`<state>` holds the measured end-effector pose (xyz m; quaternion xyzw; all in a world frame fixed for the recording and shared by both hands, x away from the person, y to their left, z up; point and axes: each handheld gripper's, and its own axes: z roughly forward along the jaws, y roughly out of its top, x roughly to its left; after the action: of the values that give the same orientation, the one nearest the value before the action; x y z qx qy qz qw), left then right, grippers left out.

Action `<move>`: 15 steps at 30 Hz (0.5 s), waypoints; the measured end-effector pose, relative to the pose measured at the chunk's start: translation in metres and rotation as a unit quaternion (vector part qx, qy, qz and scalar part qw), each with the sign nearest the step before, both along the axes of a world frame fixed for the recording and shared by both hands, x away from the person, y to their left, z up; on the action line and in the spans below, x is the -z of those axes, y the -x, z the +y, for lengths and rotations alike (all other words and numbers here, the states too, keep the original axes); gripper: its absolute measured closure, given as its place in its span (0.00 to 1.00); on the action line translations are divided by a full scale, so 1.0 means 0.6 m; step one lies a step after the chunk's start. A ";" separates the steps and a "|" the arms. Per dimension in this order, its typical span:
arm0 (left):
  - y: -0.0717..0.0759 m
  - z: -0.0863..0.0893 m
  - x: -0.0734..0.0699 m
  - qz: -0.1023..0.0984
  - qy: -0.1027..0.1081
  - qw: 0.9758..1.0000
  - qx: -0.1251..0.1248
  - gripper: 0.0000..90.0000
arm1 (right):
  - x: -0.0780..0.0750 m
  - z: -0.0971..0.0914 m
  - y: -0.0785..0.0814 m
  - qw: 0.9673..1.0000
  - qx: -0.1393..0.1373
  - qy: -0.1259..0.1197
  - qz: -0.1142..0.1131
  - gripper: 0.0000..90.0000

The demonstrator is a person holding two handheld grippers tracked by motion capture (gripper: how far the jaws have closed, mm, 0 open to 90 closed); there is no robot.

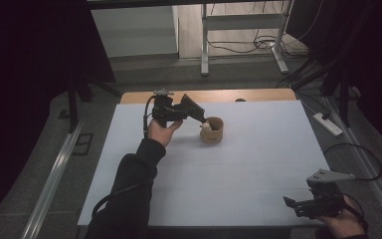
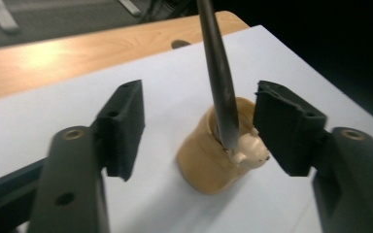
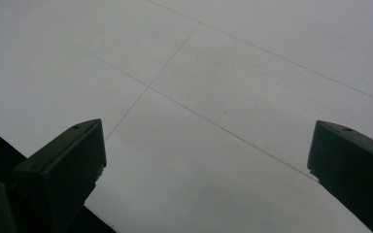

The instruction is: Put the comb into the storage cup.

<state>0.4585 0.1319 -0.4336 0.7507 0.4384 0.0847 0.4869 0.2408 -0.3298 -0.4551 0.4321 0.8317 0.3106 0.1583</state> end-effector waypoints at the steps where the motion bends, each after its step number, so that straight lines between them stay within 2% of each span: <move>1: 0.001 0.001 -0.001 -0.006 -0.003 1.000 0.000 0.35 | 0.000 0.000 0.000 1.000 0.000 0.000 0.000 0.01; 4: 0.005 0.001 -0.003 -0.020 -0.020 1.000 -0.004 0.28 | 0.000 0.000 0.000 1.000 0.000 0.000 0.000 0.01; 8: 0.007 0.001 0.000 -0.032 -0.025 0.999 -0.002 0.17 | 0.000 0.000 0.000 1.000 0.000 0.000 -0.001 0.01; 11: 0.007 0.001 0.003 -0.033 -0.025 0.999 -0.003 0.10 | 0.000 0.000 0.000 1.000 0.001 0.000 0.000 0.01; 15: 0.008 0.004 0.003 -0.028 -0.022 0.999 0.003 0.07 | 0.000 0.000 0.000 1.000 0.001 0.000 0.000 0.01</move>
<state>0.4540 0.1345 -0.4354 0.7600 0.4205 0.1143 0.4822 0.2408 -0.3299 -0.4550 0.4331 0.8311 0.3104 0.1590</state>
